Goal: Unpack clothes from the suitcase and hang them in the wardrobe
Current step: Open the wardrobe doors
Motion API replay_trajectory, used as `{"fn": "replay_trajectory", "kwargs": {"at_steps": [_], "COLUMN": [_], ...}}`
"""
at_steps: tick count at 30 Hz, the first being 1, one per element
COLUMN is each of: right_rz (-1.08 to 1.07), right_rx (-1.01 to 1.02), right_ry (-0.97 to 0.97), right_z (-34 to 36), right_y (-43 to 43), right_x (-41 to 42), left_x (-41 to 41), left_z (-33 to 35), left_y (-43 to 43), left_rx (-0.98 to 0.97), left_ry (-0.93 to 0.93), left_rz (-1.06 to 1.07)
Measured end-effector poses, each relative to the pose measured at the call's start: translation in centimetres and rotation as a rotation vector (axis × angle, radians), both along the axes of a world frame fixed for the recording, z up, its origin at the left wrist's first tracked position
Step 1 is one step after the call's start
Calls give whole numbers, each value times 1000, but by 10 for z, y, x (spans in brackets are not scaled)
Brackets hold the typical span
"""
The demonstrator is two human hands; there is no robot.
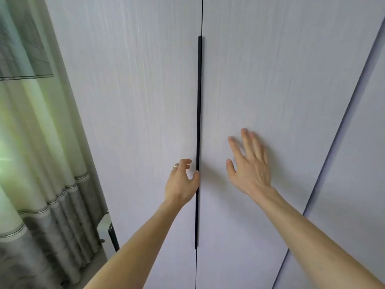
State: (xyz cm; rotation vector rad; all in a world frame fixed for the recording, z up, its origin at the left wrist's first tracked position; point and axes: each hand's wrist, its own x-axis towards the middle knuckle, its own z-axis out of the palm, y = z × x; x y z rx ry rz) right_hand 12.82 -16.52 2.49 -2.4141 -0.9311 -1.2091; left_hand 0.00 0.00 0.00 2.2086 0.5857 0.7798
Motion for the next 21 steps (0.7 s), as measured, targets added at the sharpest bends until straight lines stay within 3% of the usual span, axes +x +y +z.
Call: {"fn": "replay_trajectory", "kwargs": {"at_steps": [7, 16, 21], "right_rz": [-64, -14, 21], "right_rx": [-92, -27, -26], "right_ry": [-103, -226, -161], "right_z": [-28, -46, -44], "right_y": [3, 12, 15], "right_x": [38, 79, 83], "left_x": [31, 54, 49], "left_z": [-21, -42, -43], "left_y": [-10, -19, -30], "left_rx": [-108, -110, -154], "left_ry": [-15, -48, -91], "left_rz": [-11, 225, 275]}}
